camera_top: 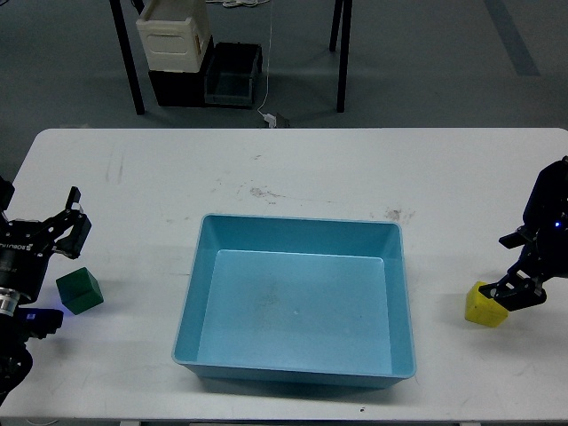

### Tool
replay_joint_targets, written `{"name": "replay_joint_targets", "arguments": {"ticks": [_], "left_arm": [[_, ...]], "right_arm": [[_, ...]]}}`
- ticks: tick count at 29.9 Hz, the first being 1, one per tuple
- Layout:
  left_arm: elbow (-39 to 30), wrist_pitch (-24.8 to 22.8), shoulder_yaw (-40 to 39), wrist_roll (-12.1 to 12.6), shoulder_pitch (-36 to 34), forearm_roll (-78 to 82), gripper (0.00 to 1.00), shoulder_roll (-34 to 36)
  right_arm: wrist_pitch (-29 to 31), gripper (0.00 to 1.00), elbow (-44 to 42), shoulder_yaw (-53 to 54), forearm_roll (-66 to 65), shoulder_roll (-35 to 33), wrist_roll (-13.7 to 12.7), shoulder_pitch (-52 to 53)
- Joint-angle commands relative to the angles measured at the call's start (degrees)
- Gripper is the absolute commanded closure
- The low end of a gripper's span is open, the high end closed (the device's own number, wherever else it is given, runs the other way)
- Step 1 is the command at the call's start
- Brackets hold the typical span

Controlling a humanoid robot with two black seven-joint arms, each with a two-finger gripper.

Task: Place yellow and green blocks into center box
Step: 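Lower the right gripper onto the yellow cube, then close the right gripper around the yellow cube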

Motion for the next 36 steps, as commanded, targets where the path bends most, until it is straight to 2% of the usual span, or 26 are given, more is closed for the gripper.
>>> {"name": "replay_joint_targets", "arguments": {"ticks": [1,13,25,31,33,36], "left_arm": [[0.24,0.00,0.01,0.09,0.08,0.00,0.00,-0.01],[1.12,0.00,-0.08,0.00,0.08,0.00,0.00,-0.36],[1.38,0.00,-0.08,0.00,0.08,0.00,0.00,-0.36],[1.56,0.00,-0.08,0.00,0.08,0.00,0.00,-0.45],[1.56,0.00,-0.08,0.00,0.08,0.00,0.00,-0.45],[1.56,0.00,-0.08,0.00,0.08,0.00,0.00,-0.45]], "right_arm": [[0.00,0.03,-1.02,-0.41,-0.38,2.45,0.01,-0.67],[0.00,0.08,-3.66,-1.65,-0.82,5.61,0.01,-2.34],[0.00,0.23,-3.66,-1.73,-1.01,5.61,0.01,-3.14],[0.00,0.47,-3.57,-2.43,-1.01,5.53,0.01,-2.96],[0.00,0.60,-3.57,-3.05,-1.01,5.44,0.01,-2.61],[0.00,0.76,-3.57,-3.58,-1.01,5.44,0.01,-2.35]]}}
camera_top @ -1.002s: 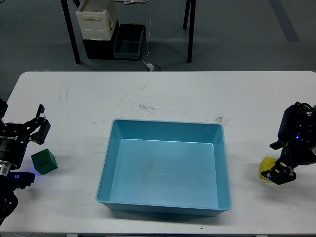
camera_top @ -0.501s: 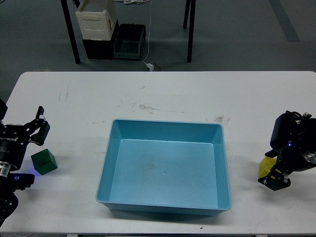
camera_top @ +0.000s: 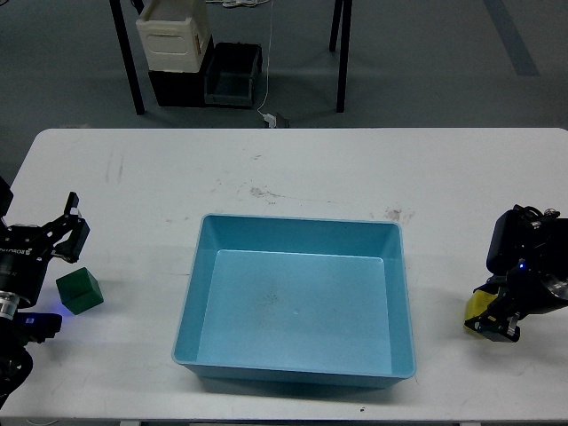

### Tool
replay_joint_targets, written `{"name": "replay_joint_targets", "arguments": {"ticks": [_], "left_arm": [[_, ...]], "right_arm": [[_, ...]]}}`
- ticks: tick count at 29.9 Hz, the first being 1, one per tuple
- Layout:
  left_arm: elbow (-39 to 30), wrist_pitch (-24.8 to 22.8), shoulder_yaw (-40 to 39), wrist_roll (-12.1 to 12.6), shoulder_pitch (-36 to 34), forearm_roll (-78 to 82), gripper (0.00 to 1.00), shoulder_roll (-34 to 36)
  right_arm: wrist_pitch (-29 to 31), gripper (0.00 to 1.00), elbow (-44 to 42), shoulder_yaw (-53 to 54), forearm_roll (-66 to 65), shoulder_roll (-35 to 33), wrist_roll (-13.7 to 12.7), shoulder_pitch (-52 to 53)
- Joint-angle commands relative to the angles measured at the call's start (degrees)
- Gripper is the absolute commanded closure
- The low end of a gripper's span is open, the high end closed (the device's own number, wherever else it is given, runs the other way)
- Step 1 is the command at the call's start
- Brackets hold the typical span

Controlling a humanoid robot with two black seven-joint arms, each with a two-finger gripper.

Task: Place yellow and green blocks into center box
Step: 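Close the right gripper around the yellow cube, then lift the yellow cube and carry it over the blue tray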

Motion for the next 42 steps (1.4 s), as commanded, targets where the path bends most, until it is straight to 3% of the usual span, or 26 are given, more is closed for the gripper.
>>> {"name": "replay_joint_targets", "arguments": {"ticks": [1,6,14,22,27,38,42], "left_arm": [[0.01,0.00,0.00,0.00,0.00,0.00,0.00,0.00],[0.18,0.00,0.00,0.00,0.00,0.00,0.00,0.00],[0.27,0.00,-0.35,0.00,-0.26,0.00,0.00,0.09],[0.36,0.00,-1.67,0.09,-0.52,0.00,0.00,0.17],[0.36,0.00,-2.02,0.09,-0.52,0.00,0.00,0.44],[0.44,0.00,-3.26,0.97,-3.33,0.35,0.00,2.19],[0.97,0.00,-3.26,0.79,-5.62,0.35,0.00,2.63]], "right_arm": [[0.00,0.81,-0.09,-0.53,0.00,-0.05,-0.01,0.46],[0.00,0.97,-1.15,-0.18,0.00,-0.14,-0.01,6.33],[0.00,0.98,-0.88,4.56,1.23,0.47,-0.01,21.54],[0.00,0.98,-0.45,3.16,9.33,13.38,-0.01,32.18],[0.00,0.98,-0.53,-0.79,12.14,21.82,-0.01,33.95],[0.00,0.97,-0.62,-7.47,13.47,29.91,-0.01,31.32],[0.00,0.89,-2.54,-10.02,13.11,34.04,-0.01,27.98]]}}
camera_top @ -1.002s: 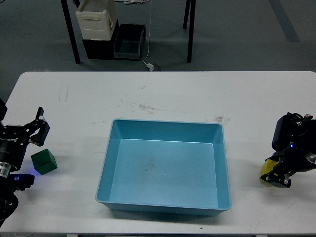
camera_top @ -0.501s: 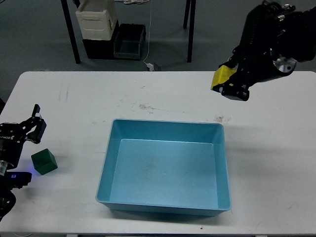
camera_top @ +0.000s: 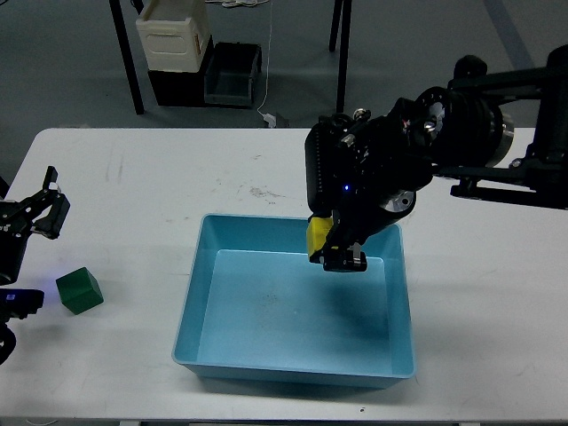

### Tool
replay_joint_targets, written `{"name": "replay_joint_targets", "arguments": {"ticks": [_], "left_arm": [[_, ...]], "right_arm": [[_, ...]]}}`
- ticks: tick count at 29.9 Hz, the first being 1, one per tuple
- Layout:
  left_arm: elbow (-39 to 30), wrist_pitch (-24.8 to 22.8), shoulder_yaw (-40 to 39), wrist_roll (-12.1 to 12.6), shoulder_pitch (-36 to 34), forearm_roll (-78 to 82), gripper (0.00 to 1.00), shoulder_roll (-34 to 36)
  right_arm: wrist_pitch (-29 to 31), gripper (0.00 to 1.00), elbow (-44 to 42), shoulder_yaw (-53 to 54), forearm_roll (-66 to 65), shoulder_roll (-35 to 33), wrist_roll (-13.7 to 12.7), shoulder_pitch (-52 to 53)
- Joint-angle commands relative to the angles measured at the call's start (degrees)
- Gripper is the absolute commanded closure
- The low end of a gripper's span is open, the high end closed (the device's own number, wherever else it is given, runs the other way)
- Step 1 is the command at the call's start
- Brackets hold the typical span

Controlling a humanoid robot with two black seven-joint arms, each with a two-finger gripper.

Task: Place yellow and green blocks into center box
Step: 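Lift the yellow cube and carry it over the blue tray, then lower the yellow cube into the tray and open the right gripper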

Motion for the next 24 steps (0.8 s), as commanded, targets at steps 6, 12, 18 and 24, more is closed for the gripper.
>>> {"name": "replay_joint_targets", "arguments": {"ticks": [6,12,18,24], "left_arm": [[2.32,0.00,-0.06,-0.08,-3.34,-0.52,0.00,1.67],[2.50,0.00,-0.06,-0.52,-3.34,-0.52,0.00,2.38],[3.90,0.00,-4.44,-0.78,-3.42,0.09,0.00,2.82],[7.68,0.00,-7.62,-2.80,-3.51,4.29,0.00,3.17]], "right_arm": [[0.01,0.59,-10.39,-1.80,0.33,8.23,0.01,-9.37],[0.01,0.16,-11.36,-1.27,0.86,8.67,0.01,-10.78],[0.01,0.13,-11.36,-0.74,2.44,8.23,0.01,-10.96],[0.01,0.03,-12.59,2.85,7.45,8.23,0.01,-10.87]]}}
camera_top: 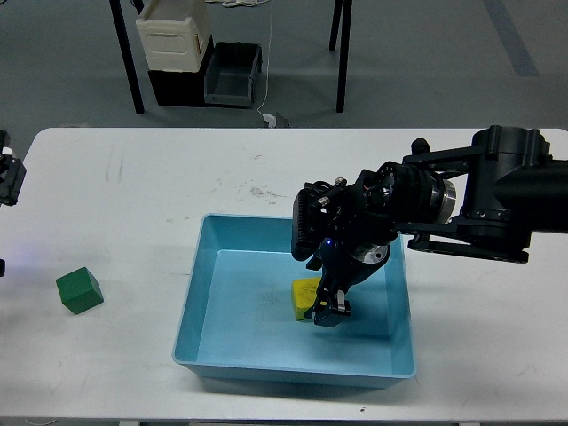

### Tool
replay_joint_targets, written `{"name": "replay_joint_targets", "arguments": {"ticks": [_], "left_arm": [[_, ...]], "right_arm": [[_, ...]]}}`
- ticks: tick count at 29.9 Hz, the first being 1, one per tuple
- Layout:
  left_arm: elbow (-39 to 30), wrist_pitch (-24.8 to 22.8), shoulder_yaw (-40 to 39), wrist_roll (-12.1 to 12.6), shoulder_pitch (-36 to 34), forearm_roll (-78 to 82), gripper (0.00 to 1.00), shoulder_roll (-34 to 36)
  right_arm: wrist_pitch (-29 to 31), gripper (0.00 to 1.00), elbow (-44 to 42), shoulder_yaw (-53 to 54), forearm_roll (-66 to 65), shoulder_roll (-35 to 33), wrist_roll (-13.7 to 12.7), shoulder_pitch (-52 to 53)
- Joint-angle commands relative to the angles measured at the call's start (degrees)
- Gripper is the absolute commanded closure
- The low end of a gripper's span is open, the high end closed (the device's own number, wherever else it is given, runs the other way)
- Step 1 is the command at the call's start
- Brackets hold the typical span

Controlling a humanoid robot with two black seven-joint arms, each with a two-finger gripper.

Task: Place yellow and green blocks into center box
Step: 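Lower the yellow cube into the tray and open the right gripper, then withdraw the right gripper away from the tray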

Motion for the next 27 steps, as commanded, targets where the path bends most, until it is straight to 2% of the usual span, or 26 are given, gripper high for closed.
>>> {"name": "replay_joint_targets", "arguments": {"ticks": [1,5,6,12,15,17,19,22,25,26,27], "left_arm": [[2.54,0.00,-1.07,-1.60,-0.18,5.27,0.00,0.86],[5.71,0.00,-1.60,-3.97,-0.45,15.81,0.00,5.43],[6.23,0.00,-1.69,-5.19,-0.80,18.19,0.00,5.61],[6.50,0.00,-1.78,-15.73,-3.17,28.30,0.00,8.07],[7.12,0.00,-1.69,-20.11,-4.31,33.83,0.01,10.44],[7.12,0.92,-1.69,-20.11,-5.71,39.62,0.01,11.41],[7.12,4.25,-1.78,-20.11,-6.60,45.25,0.02,12.03],[7.12,8.13,-1.78,-20.11,-8.27,50.98,0.02,14.31],[7.12,8.49,-1.51,-20.11,-9.58,56.42,0.00,16.07],[6.94,8.31,-1.51,-20.11,-9.94,59.66,0.00,16.60],[6.77,8.31,-1.51,-20.11,-10.03,62.74,0.00,16.86]], "right_arm": [[0.00,0.03,-1.28,2.79,2.47,-0.09,0.00,0.09],[0.00,0.03,-2.07,11.12,2.47,-2.28,0.00,0.00],[0.00,0.03,-2.60,13.59,2.47,-2.99,0.00,-0.08],[0.00,0.04,-6.20,30.27,2.47,-4.31,0.00,-3.15],[0.00,0.04,-6.82,39.86,2.55,-4.31,0.00,-5.79],[0.00,0.04,-7.08,45.92,2.56,-4.14,0.00,-7.98],[-1.27,0.04,-7.00,51.37,2.56,-3.79,0.00,-10.70],[-6.45,0.04,-6.91,57.53,2.56,-2.65,0.00,-15.01],[-14.08,0.04,-6.04,61.76,2.56,-0.63,-0.22,-19.75],[-16.99,0.04,-5.25,63.25,2.64,-0.36,-5.27,-21.60],[-18.84,0.04,-4.37,64.49,2.90,-0.27,-9.15,-23.18]]}}
